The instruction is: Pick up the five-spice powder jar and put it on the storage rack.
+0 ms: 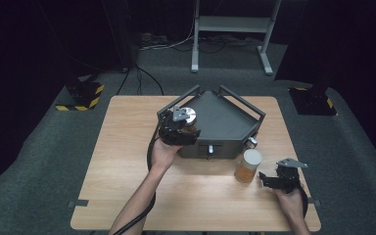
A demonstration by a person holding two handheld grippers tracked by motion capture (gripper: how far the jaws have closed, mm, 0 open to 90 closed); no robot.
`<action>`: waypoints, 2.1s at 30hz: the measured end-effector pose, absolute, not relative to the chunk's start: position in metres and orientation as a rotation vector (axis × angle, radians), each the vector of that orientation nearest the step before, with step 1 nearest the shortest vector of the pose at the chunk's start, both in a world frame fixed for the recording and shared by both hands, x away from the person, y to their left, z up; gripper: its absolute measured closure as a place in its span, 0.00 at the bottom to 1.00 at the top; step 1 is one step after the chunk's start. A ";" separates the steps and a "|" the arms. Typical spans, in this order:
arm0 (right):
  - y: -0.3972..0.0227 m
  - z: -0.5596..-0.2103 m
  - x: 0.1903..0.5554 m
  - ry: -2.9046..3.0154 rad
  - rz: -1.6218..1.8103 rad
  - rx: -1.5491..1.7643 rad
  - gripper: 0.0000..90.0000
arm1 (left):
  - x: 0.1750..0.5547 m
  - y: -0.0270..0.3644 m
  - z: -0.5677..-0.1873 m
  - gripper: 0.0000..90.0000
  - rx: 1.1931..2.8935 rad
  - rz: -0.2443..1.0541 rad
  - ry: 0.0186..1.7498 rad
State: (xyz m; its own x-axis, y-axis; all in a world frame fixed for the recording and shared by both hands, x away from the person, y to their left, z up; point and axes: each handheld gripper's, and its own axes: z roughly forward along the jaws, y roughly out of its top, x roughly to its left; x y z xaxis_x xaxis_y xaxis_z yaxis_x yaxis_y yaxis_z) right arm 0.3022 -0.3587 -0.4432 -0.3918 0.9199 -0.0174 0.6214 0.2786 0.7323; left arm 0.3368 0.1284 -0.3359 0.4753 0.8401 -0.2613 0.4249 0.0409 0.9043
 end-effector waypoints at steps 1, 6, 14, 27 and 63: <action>-0.359 -0.443 0.302 2.113 0.906 1.385 0.11 | 0.339 0.127 -0.336 0.35 1.580 0.451 1.134; -0.359 -0.443 0.302 2.113 0.906 1.385 0.11 | 0.355 0.124 -0.336 0.34 1.613 0.457 1.152; -0.359 -0.443 0.302 2.113 0.906 1.385 0.11 | 0.377 0.123 -0.329 0.34 1.761 0.490 1.152; -0.359 -0.443 0.302 2.113 0.906 1.385 0.11 | 0.388 0.114 -0.334 0.34 1.813 0.520 1.170; -0.359 -0.443 0.302 2.113 0.906 1.385 0.11 | 0.407 0.121 -0.325 0.34 2.051 0.506 1.066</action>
State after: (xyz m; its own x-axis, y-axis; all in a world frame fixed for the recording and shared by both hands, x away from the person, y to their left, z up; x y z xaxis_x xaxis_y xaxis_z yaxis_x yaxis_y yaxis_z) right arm 0.3021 -0.3587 -0.4432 -0.3917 0.9199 -0.0173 0.6216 0.2784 0.7322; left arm 0.4066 0.1208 -0.3250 0.5738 0.8190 0.0027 0.5195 -0.3666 0.7718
